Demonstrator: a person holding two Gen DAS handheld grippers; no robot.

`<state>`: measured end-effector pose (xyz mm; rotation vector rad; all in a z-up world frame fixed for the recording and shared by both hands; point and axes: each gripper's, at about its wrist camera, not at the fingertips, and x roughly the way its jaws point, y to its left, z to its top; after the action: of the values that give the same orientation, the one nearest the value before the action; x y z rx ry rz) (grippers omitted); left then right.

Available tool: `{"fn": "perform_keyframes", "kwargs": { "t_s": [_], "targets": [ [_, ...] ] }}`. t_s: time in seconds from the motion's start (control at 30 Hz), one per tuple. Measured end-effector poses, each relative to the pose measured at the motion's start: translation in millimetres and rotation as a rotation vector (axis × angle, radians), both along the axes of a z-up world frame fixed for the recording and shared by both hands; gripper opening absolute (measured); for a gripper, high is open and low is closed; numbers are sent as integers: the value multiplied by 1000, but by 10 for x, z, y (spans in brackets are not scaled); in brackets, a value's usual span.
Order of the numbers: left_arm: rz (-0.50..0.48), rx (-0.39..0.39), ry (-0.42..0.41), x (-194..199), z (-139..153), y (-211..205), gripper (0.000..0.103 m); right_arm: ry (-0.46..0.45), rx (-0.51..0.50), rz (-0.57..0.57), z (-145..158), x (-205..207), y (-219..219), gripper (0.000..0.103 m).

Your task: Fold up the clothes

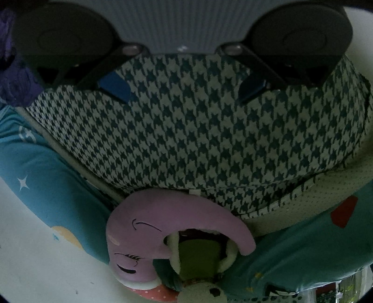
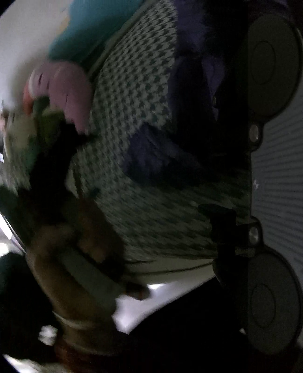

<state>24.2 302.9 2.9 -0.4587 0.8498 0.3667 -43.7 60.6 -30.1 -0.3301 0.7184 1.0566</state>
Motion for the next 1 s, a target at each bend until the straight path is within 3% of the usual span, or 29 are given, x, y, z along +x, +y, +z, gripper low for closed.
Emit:
{"fn": "perform_keyframes", "kwargs": {
  "t_s": [0.2, 0.33, 0.57, 0.73, 0.87, 1.0],
  "targets": [
    [-4, -12, 5, 7, -8, 15, 103, 82, 58, -104, -107, 216, 38, 42],
    [-21, -18, 4, 17, -8, -1, 103, 82, 79, -102, -165, 222, 94, 41],
    [-39, -22, -5, 13, 12, 7, 103, 49, 120, 132, 2, -123, 172, 42],
    [-35, -24, -34, -27, 58, 74, 103, 3, 33, 289, 31, -379, 155, 43],
    [-57, -37, -41, -33, 52, 43, 103, 22, -7, 323, 52, -441, 119, 43],
    [-139, -54, -40, -2, 29, -105, 103, -34, -51, 249, 128, -438, 16, 43]
  ]
}}
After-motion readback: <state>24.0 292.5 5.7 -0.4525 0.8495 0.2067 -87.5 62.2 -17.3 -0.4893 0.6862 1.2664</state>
